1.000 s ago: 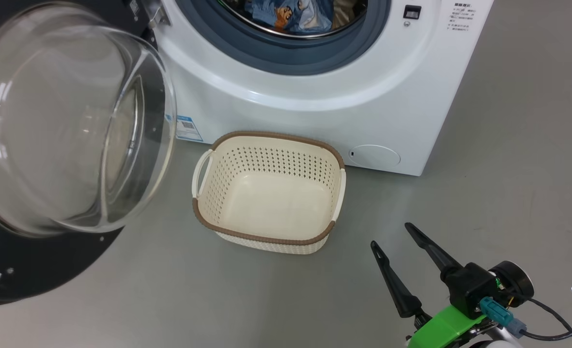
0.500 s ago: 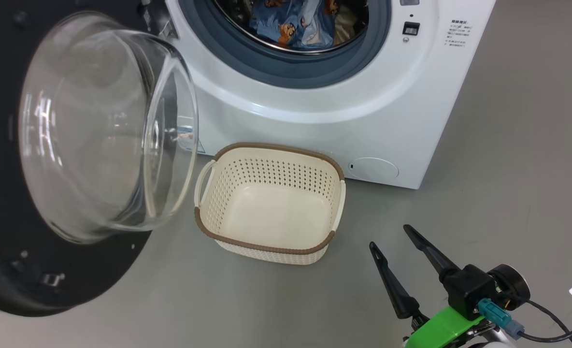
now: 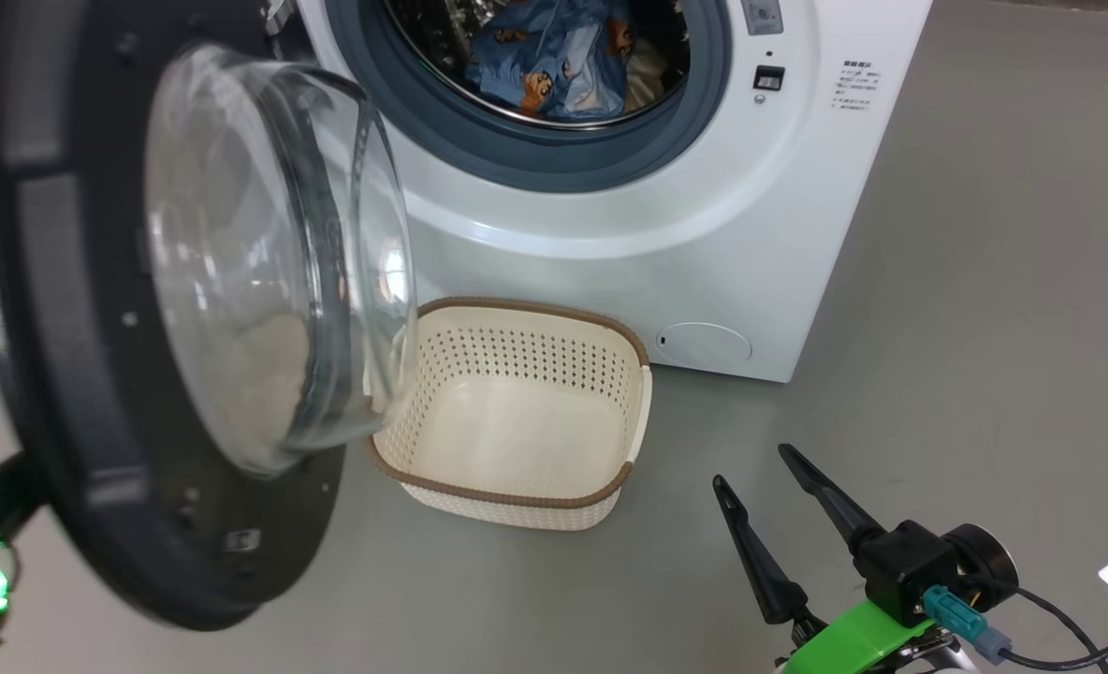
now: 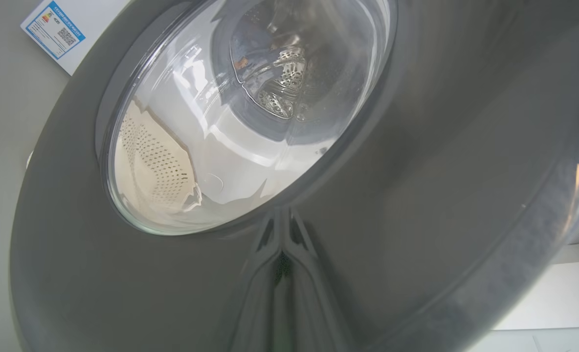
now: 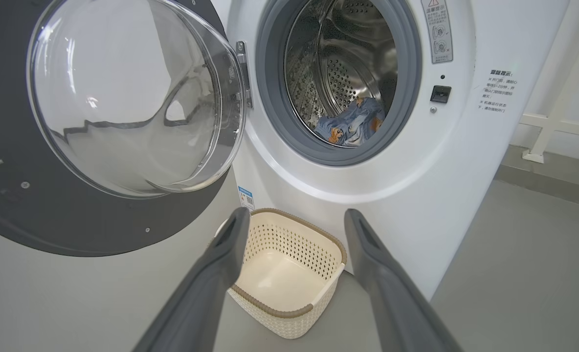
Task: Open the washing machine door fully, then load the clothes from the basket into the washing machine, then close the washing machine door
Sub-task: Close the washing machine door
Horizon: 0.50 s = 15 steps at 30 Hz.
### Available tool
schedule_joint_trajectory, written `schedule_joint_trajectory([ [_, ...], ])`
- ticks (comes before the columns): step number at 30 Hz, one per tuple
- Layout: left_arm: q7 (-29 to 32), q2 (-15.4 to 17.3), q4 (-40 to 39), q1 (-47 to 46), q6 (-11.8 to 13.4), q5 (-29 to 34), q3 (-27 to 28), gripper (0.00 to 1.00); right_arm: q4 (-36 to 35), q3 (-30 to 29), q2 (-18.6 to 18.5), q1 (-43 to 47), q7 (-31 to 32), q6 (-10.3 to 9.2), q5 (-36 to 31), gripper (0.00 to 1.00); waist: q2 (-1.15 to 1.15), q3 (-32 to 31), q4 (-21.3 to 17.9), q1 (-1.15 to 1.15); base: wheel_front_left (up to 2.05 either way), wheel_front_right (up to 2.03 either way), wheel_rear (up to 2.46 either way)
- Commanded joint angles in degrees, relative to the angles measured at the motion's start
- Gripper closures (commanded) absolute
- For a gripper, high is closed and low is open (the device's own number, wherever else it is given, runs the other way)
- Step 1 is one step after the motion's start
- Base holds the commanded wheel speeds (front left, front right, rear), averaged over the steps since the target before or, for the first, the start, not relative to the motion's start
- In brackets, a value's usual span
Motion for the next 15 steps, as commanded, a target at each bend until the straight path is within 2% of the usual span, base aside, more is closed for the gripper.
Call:
schedule_joint_trajectory([
  [1,1.0,1.3,-2.8,-0.1,-0.1,-0.3,0.7,1.00,-1.2,1.3,0.5,-0.4,-0.7,0.09,0.2,0.00,0.00,-0.3,-0.3,0.00,0.00,0.00,0.00],
  [8,1.0,-3.6,-9.5,2.5,1.4,0.2,-2.5,1.00,-0.4,1.1,0.7,-0.6,-1.5,0.09,0.3,0.00,0.00,-1.3,-2.6,0.00,0.00,0.00,0.00],
  [15,-1.1,-8.5,-12.0,4.2,1.8,-0.2,-4.4,1.00,0.2,0.6,0.8,-0.5,-2.1,0.09,0.6,0.00,0.00,-2.0,-6.6,0.00,0.00,0.00,0.00],
])
